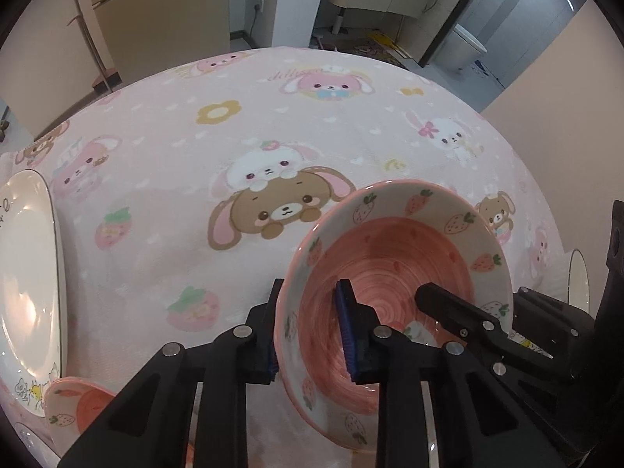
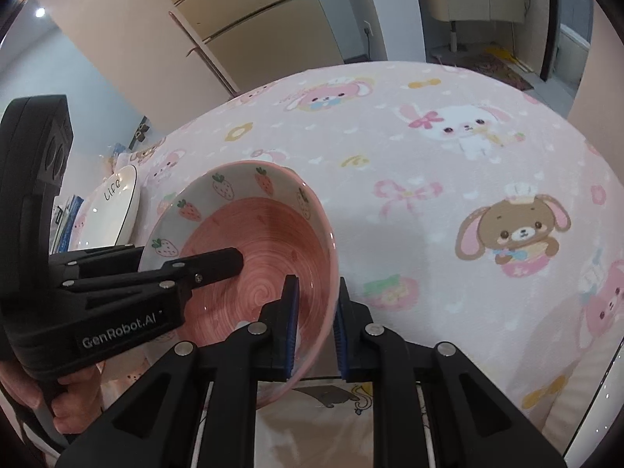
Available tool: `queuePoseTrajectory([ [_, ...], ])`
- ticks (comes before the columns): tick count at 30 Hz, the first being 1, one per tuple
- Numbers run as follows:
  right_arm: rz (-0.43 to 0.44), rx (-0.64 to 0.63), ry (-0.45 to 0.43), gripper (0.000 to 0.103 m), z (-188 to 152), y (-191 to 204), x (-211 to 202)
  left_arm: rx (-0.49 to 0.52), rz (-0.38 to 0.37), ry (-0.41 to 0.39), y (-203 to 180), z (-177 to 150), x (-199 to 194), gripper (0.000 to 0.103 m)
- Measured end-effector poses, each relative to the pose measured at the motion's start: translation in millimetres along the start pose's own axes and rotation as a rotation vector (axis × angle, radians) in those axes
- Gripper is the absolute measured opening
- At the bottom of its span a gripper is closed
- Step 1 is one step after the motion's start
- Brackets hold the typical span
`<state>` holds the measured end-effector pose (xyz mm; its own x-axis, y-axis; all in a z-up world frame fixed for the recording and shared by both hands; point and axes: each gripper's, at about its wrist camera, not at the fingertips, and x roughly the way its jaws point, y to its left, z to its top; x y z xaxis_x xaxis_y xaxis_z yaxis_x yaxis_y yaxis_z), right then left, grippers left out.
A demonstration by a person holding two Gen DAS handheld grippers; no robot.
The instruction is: Organize plates and bowls
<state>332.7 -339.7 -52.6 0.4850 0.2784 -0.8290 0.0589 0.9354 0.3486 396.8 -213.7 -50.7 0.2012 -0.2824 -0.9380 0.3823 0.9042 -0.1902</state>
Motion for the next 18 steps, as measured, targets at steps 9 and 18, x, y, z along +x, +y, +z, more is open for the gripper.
queuePoseTrajectory([
  [9,0.021,0.016,-0.026,0.010,2,0,-10,0.010,-0.004,-0.059,0,-7,-28,0.012],
  [18,0.052,0.018,-0.104,0.009,3,9,-47,0.037,0.045,-0.170,-20,-24,-78,0.011],
])
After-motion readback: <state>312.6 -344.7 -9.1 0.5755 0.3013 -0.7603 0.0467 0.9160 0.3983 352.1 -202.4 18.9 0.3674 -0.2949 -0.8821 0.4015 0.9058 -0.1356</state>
